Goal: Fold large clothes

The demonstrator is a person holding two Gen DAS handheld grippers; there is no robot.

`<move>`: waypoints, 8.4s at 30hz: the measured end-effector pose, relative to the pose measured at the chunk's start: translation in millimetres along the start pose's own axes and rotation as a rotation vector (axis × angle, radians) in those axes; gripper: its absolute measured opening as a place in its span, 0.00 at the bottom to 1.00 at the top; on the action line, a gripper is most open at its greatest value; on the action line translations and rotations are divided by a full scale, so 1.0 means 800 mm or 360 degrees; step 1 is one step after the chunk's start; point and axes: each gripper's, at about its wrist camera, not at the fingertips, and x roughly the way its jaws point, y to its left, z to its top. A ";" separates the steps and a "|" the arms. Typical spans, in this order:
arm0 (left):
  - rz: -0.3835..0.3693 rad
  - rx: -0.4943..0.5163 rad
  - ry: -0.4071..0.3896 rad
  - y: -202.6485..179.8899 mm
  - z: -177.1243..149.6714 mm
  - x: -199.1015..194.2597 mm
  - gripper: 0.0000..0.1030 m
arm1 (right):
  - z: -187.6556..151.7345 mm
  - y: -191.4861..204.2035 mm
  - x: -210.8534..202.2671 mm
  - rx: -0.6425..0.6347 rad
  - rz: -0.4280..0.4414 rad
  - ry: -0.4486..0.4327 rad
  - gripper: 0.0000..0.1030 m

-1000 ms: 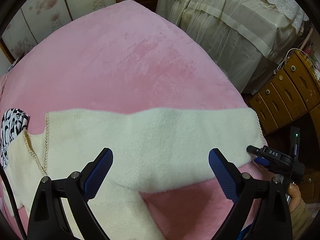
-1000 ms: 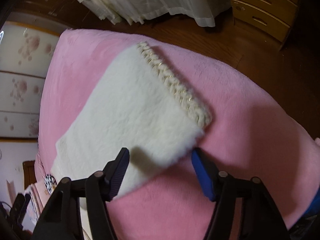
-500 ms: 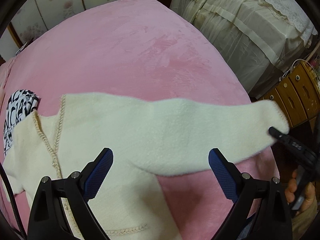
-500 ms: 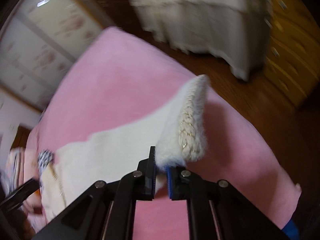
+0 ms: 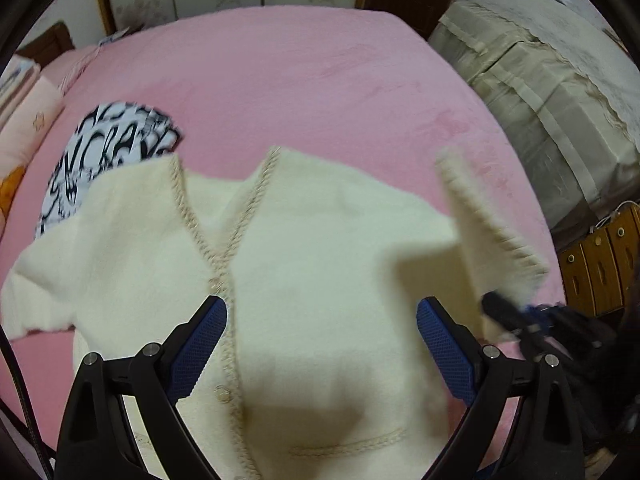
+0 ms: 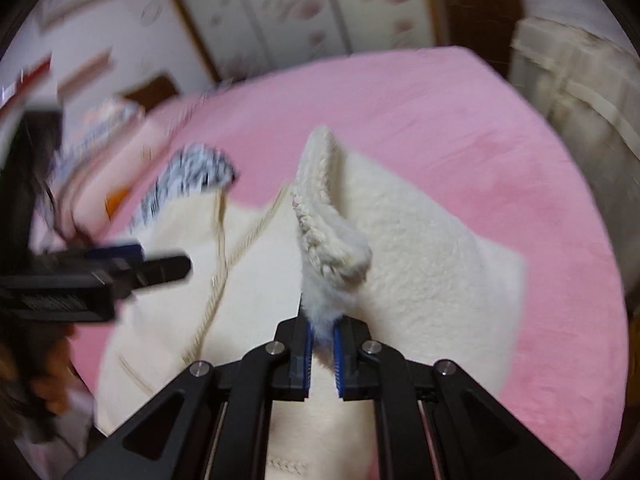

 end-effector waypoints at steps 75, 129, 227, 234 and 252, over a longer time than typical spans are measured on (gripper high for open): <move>-0.0120 -0.0317 0.0227 0.231 0.042 0.210 0.67 | 0.017 -0.066 0.108 0.0392 -0.0396 0.0254 0.64; 0.0250 -0.0200 0.0226 0.151 0.012 0.197 0.56 | -0.031 -0.017 0.141 0.0230 -0.0447 0.0379 0.13; 0.0026 -0.1823 0.0007 0.888 -0.197 0.048 0.06 | 0.043 0.587 0.245 -0.0094 0.0038 0.0637 0.20; 0.0149 -0.1082 -0.0351 0.748 -0.068 -0.064 0.06 | 0.027 0.540 0.226 -0.0026 0.0061 0.0621 0.20; -0.0348 -0.0113 0.0111 0.296 0.024 0.084 0.21 | -0.014 0.275 0.140 0.0282 -0.0188 0.0516 0.20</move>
